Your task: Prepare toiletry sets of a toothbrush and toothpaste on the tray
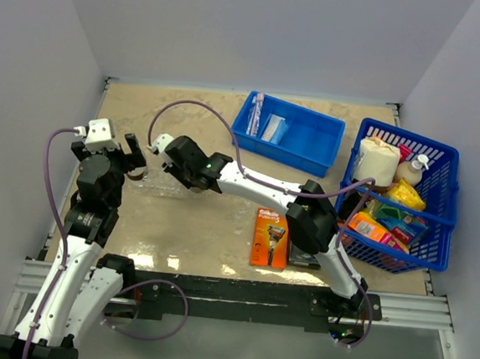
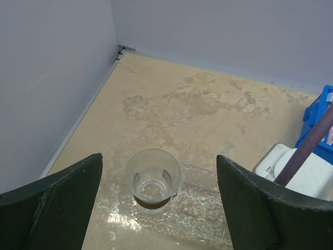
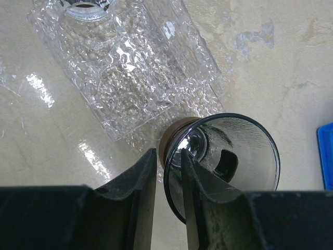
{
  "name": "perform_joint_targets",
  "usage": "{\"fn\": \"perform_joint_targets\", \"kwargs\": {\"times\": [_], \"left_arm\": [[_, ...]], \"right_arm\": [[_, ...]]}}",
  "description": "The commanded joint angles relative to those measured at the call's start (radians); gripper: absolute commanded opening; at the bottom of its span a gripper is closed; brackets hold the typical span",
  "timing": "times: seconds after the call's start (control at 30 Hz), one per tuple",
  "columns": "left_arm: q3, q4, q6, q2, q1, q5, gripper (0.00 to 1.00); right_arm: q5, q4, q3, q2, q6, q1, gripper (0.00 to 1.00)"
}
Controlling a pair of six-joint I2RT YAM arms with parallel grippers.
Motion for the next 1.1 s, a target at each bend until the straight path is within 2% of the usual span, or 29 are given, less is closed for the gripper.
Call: {"fn": "perform_joint_targets", "kwargs": {"times": [0.0,0.13,0.47,0.77,1.07], "left_arm": [[0.000,0.036,-0.006,-0.002,0.005,-0.002,0.95],[0.002,0.036,-0.006,-0.002,0.005,0.000,0.95],[0.002,0.035,0.000,-0.005,0.005,0.012,0.95],[-0.003,0.042,-0.005,-0.005,0.005,0.012,0.95],[-0.006,0.049,-0.013,-0.014,0.005,0.010,0.95]], "right_arm": [[0.006,0.041,0.042,-0.039,0.020,0.006,0.31],[-0.003,0.050,0.037,-0.045,0.029,0.006,0.36],[-0.018,0.088,0.006,-0.094,0.052,0.006,0.57],[-0.034,0.104,-0.017,-0.152,0.087,0.006,0.66],[0.000,0.094,-0.040,-0.216,0.127,-0.009,0.68]]}}
